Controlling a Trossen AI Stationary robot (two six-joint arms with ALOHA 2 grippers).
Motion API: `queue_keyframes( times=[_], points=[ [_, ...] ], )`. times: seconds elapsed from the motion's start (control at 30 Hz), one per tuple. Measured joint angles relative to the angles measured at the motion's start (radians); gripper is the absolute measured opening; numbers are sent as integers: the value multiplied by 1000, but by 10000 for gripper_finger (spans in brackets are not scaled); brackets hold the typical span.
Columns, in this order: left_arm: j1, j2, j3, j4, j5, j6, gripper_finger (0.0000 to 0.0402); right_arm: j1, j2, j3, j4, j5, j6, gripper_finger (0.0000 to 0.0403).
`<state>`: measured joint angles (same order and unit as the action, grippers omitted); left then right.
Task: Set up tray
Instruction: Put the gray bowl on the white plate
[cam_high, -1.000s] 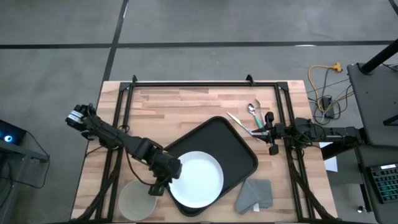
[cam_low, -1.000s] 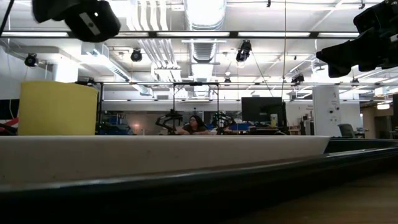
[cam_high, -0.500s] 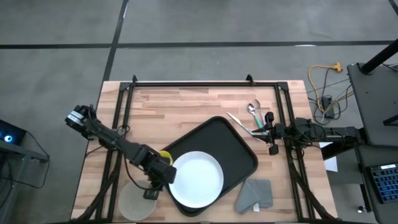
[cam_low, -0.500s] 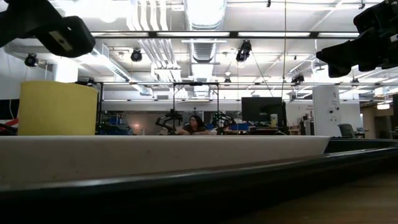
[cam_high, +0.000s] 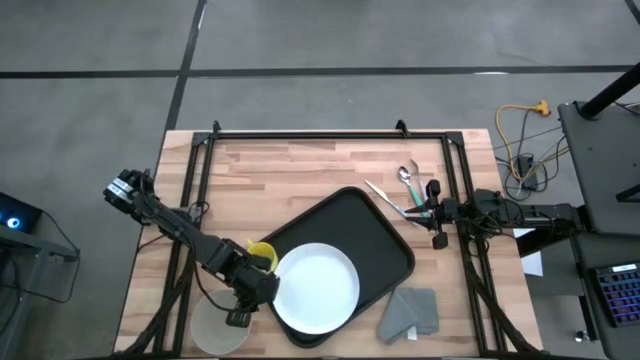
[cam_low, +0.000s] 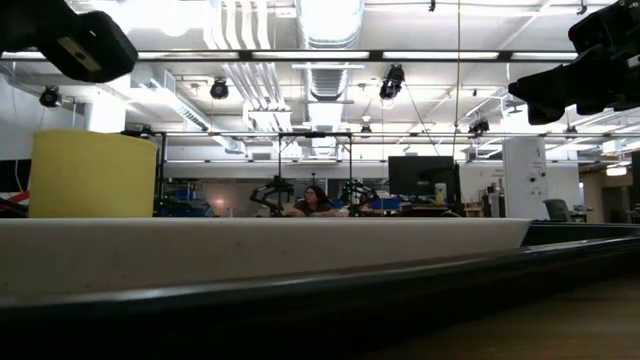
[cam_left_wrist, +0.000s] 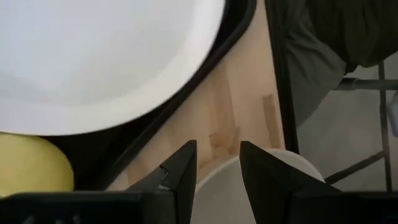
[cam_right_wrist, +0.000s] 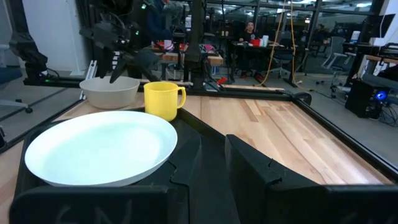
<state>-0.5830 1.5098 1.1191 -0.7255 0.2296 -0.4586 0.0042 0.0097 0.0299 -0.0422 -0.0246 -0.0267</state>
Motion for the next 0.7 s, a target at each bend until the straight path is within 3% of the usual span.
queue_keyframes(
  times=[0.2, 0.37, 0.7],
  points=[
    [-40, -12, 1, 0, -12, -49, 107, 0, 0, 0, 0, 0, 0, 68],
    [-68, -36, -22, -4, -38, -174, 107, 0, 0, 0, 0, 0, 0, 68],
    [-112, -95, -94, -72, -153, -235, 106, 0, 0, 0, 0, 0, 0, 68]
  ],
)
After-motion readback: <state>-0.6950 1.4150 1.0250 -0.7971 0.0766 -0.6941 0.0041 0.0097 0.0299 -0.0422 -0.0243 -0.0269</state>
